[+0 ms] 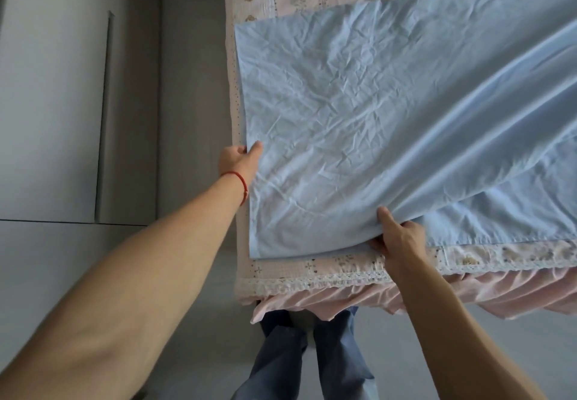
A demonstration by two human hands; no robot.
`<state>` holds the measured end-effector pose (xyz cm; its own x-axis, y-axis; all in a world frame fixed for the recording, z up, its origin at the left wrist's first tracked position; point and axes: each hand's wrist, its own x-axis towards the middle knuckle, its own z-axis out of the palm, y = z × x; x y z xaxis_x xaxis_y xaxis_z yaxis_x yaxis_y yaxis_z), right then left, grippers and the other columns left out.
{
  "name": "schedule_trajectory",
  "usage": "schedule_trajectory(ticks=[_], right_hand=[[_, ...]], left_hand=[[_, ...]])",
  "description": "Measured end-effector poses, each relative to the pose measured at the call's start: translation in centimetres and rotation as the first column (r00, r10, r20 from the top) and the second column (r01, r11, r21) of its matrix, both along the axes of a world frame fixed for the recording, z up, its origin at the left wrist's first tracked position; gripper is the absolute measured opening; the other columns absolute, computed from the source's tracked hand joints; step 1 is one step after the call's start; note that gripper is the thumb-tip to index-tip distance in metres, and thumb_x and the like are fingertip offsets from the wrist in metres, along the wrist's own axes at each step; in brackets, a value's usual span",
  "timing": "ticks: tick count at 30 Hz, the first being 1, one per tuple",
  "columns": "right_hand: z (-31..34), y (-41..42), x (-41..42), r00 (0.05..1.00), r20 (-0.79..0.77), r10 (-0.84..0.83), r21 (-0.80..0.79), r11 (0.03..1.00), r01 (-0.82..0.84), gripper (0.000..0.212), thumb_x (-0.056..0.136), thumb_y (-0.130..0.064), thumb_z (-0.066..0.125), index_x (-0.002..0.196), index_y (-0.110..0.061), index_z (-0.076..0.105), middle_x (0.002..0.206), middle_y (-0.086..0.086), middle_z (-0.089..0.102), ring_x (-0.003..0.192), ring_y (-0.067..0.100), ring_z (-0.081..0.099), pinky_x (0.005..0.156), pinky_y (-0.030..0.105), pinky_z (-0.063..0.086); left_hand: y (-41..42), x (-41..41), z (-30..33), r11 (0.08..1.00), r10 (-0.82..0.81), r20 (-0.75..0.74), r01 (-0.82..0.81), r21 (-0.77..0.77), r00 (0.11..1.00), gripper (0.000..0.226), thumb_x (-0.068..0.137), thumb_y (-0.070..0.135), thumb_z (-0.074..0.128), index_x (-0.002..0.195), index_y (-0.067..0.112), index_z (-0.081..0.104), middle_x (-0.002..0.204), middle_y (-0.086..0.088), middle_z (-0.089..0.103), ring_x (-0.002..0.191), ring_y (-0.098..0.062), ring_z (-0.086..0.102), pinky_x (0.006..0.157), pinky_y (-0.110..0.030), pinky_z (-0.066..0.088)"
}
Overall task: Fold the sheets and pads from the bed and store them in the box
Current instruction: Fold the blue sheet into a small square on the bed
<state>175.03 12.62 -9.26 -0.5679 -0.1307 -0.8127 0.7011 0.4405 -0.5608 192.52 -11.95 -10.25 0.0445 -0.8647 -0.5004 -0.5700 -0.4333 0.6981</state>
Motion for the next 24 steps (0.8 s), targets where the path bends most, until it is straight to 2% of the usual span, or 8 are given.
schedule_trajectory(ticks=[4, 8, 13, 16, 18, 20, 22, 24], right_hand=[[-0.3, 0.6, -0.1, 1.000, 0.010, 0.008, 0.001, 1.000, -0.008, 0.018, 0.094, -0.022, 0.074, 0.092, -0.010, 0.061, 0.108, 0.012, 0.069, 0.097, 0.032, 0.069, 0.084, 0.047, 0.062], [-0.3, 0.7, -0.5, 0.999, 0.035, 0.036, -0.022, 0.999, -0.036, 0.018, 0.094, -0.020, 0.075, 0.094, -0.008, 0.061, 0.106, 0.013, 0.069, 0.095, 0.032, 0.070, 0.068, 0.039, 0.064], [0.2, 1.5, -3.6, 1.000, 0.007, -0.025, -0.061, 0.998, 0.025, 0.034, 0.089, -0.030, 0.080, 0.105, -0.002, 0.071, 0.101, 0.018, 0.077, 0.092, 0.033, 0.076, 0.079, 0.047, 0.065], [0.2, 2.3, -6.6, 0.986, -0.129, -0.102, -0.025, 0.995, 0.100, 0.033, 0.091, -0.034, 0.076, 0.087, -0.001, 0.069, 0.096, 0.021, 0.075, 0.093, 0.037, 0.075, 0.081, 0.048, 0.064], [0.1, 2.9, -6.9, 0.977, -0.202, -0.067, 0.032, 0.997, 0.075, 0.028, 0.093, -0.028, 0.073, 0.081, -0.003, 0.066, 0.088, 0.018, 0.074, 0.086, 0.036, 0.076, 0.076, 0.046, 0.065], [0.1, 3.5, -6.0, 0.974, -0.223, -0.051, 0.042, 0.997, 0.062, 0.023, 0.095, -0.025, 0.071, 0.083, -0.005, 0.067, 0.087, 0.017, 0.075, 0.079, 0.032, 0.077, 0.073, 0.044, 0.065], [0.3, 4.2, -5.4, 0.973, -0.221, -0.069, 0.026, 0.997, 0.076, 0.021, 0.095, -0.025, 0.071, 0.089, -0.005, 0.068, 0.089, 0.017, 0.076, 0.075, 0.029, 0.077, 0.072, 0.042, 0.065], [0.5, 4.8, -5.5, 0.976, -0.209, -0.060, 0.010, 0.998, 0.063, 0.020, 0.093, -0.024, 0.071, 0.090, -0.004, 0.069, 0.086, 0.017, 0.077, 0.075, 0.029, 0.078, 0.073, 0.042, 0.065]], left_hand=[[-2.5, 0.8, -0.6, 0.999, 0.010, 0.027, -0.009, -0.047, 1.000, 0.023, 0.081, 0.029, 0.073, 0.067, 0.012, 0.065, 0.069, -0.001, 0.052, 0.063, -0.019, 0.043, 0.060, -0.029, 0.042], [-2.0, 1.4, -2.1, 0.996, -0.028, 0.131, 0.039, -0.084, 0.991, 0.043, 0.085, 0.025, 0.070, 0.054, 0.008, 0.044, 0.066, -0.006, 0.029, 0.063, -0.022, 0.032, 0.060, -0.029, 0.033], [-1.8, 1.2, -1.7, 0.995, -0.042, 0.194, 0.059, -0.085, 0.980, 0.020, 0.089, 0.021, 0.067, 0.073, 0.014, 0.059, 0.075, -0.007, 0.056, 0.070, -0.025, 0.050, 0.070, -0.029, 0.045], [-1.0, 0.6, -1.0, 0.974, -0.062, 0.335, 0.130, -0.186, 0.940, 0.018, 0.086, 0.012, 0.065, 0.104, 0.014, 0.062, 0.103, -0.014, 0.067, 0.101, -0.034, 0.064, 0.091, -0.040, 0.051], [1.8, -0.9, 0.2, 0.817, -0.150, 0.496, 0.390, -0.425, 0.855, 0.032, 0.081, 0.009, 0.063, 0.112, 0.014, 0.059, 0.114, -0.016, 0.060, 0.110, -0.038, 0.056, 0.095, -0.046, 0.043], [7.1, -3.3, 1.6, 0.535, -0.430, 0.481, 0.645, -0.546, 0.764, 0.026, 0.081, 0.017, 0.064, 0.107, 0.016, 0.062, 0.107, -0.011, 0.058, 0.103, -0.035, 0.055, 0.089, -0.047, 0.046], [13.3, -6.2, 2.2, 0.299, -0.736, 0.455, 0.844, -0.445, 0.501, 0.030, 0.083, 0.038, 0.069, 0.106, 0.019, 0.061, 0.103, -0.005, 0.056, 0.096, -0.028, 0.056, 0.080, -0.044, 0.050], [18.1, -8.5, 1.4, 0.129, -0.813, 0.527, 0.960, -0.250, 0.246, 0.046, 0.081, 0.054, 0.068, 0.113, 0.022, 0.055, 0.105, -0.003, 0.053, 0.095, -0.024, 0.054, 0.076, -0.041, 0.049]])
